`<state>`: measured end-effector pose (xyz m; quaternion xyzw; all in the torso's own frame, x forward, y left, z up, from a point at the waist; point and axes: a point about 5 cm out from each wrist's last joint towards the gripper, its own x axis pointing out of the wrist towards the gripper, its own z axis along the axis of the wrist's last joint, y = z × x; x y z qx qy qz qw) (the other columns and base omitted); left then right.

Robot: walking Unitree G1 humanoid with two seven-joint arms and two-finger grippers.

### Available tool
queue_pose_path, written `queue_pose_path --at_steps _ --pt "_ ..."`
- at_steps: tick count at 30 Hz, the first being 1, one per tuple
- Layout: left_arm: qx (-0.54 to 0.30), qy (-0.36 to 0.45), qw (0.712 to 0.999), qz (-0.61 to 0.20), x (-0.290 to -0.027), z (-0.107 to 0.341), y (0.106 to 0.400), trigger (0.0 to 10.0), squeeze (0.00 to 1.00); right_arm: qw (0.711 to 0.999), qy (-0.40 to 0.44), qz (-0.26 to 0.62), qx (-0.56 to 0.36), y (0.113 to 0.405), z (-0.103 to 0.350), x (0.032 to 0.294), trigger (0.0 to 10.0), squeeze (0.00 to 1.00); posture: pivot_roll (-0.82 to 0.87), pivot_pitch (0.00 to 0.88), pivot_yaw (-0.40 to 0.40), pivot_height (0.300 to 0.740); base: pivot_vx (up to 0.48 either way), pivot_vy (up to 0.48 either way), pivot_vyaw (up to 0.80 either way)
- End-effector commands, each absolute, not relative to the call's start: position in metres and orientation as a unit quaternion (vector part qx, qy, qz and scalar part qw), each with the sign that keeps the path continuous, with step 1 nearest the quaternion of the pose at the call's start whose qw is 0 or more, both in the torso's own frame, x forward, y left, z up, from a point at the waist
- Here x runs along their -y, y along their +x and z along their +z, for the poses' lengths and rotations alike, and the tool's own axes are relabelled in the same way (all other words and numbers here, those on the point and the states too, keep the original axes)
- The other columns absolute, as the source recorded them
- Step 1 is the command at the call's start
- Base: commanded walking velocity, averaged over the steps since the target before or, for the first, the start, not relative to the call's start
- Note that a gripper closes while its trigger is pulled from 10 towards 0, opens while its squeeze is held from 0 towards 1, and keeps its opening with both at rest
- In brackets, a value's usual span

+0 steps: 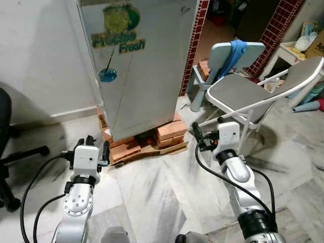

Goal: Restocking fridge

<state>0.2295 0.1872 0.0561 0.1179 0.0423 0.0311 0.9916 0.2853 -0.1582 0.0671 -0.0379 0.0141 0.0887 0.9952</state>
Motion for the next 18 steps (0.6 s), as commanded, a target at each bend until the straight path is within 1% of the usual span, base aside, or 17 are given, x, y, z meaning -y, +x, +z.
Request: queue_pose_path --at_steps 1,7,11,13,18 --pt "-0.049 0.119 0.991 0.029 -0.19 0.053 0.228 10.0 0.0 0.996 -0.046 0.075 -0.008 0.283 0.069 0.165 10.0 0.0 0.14 0.0 -0.012 0.74 0.0 0.0 0.0" --pt "-0.058 0.128 0.99 0.018 -0.195 0.049 0.225 10.0 0.0 0.997 -0.057 0.045 -0.015 0.272 0.063 0.18 10.0 0.0 0.12 0.0 0.014 0.74 0.0 0.0 0.0" --pt "-0.059 0.128 0.99 0.017 -0.195 0.048 0.226 10.0 0.0 0.995 -0.084 0.051 -0.016 0.266 0.061 0.184 10.0 0.0 0.12 0.0 0.018 0.74 0.0 0.0 0.0" --pt "-0.059 0.128 0.99 0.016 -0.194 0.048 0.226 10.0 0.0 0.994 -0.092 0.051 -0.023 0.26 0.059 0.19 10.0 0.0 0.12 0.0 0.017 0.74 0.0 0.0 0.0" --pt "-0.062 0.128 0.99 0.015 -0.194 0.046 0.223 10.0 0.0 0.994 -0.097 0.044 -0.033 0.254 0.055 0.199 10.0 0.0 0.12 0.0 0.016 0.74 0.0 0.0 0.0"
